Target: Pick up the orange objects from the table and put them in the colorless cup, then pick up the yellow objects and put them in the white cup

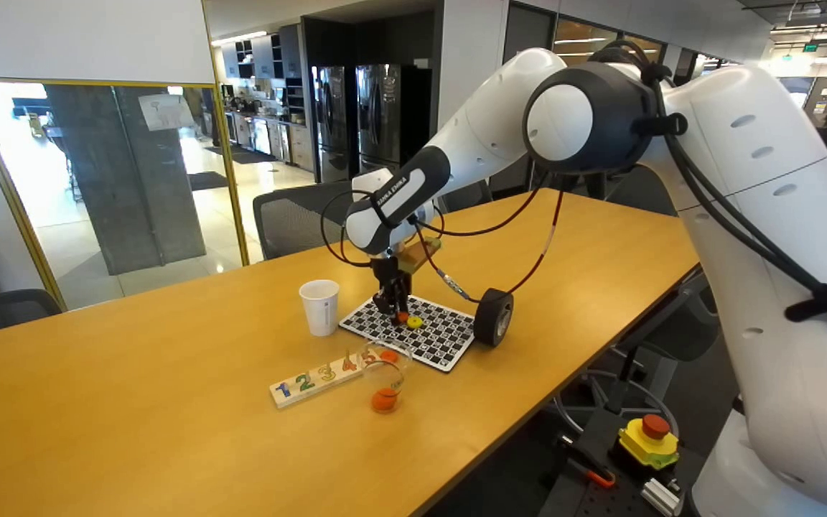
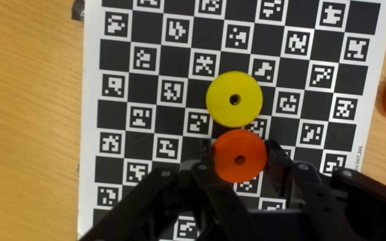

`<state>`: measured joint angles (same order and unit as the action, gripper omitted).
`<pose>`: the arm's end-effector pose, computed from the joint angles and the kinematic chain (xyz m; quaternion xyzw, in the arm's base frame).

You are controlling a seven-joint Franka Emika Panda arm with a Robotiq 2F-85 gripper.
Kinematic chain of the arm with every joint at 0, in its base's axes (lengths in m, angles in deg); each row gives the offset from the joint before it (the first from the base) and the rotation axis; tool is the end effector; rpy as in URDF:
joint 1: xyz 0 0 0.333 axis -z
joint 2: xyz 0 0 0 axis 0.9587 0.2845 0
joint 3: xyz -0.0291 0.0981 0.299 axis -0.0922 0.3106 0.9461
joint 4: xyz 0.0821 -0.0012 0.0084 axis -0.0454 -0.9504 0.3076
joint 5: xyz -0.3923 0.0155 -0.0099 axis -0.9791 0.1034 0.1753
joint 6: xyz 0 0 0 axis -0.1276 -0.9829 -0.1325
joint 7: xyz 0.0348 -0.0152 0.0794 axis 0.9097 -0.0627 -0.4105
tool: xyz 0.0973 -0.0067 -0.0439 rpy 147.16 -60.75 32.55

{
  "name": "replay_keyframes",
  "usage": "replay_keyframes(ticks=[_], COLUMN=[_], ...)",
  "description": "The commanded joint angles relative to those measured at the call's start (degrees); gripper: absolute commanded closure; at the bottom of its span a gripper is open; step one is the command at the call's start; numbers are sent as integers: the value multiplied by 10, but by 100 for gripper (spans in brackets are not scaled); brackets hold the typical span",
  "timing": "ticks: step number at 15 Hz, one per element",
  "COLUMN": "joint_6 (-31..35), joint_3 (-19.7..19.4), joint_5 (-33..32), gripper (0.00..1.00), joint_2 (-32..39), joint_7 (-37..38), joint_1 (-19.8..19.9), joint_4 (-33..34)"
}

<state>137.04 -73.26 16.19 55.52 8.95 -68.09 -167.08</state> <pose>0.6684 -0.0865 0.2340 0.9858 0.1337 -0.0810 0.0614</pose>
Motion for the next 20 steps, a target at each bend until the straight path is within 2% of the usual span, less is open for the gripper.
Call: replay_keyframes(ticks=[1,5,12,20], joint_6=[11,44,49,103], joint_3=[4,12,39,71], joint_5=[-1,-8,-8,6], gripper=[81,81,81,81], joint_2=[-51,-137,-285,-390], joint_7=[-2,6,18,40], joint_1=[-3,-18,-62,-100], joint_4=[-40,-120,-258,-402])
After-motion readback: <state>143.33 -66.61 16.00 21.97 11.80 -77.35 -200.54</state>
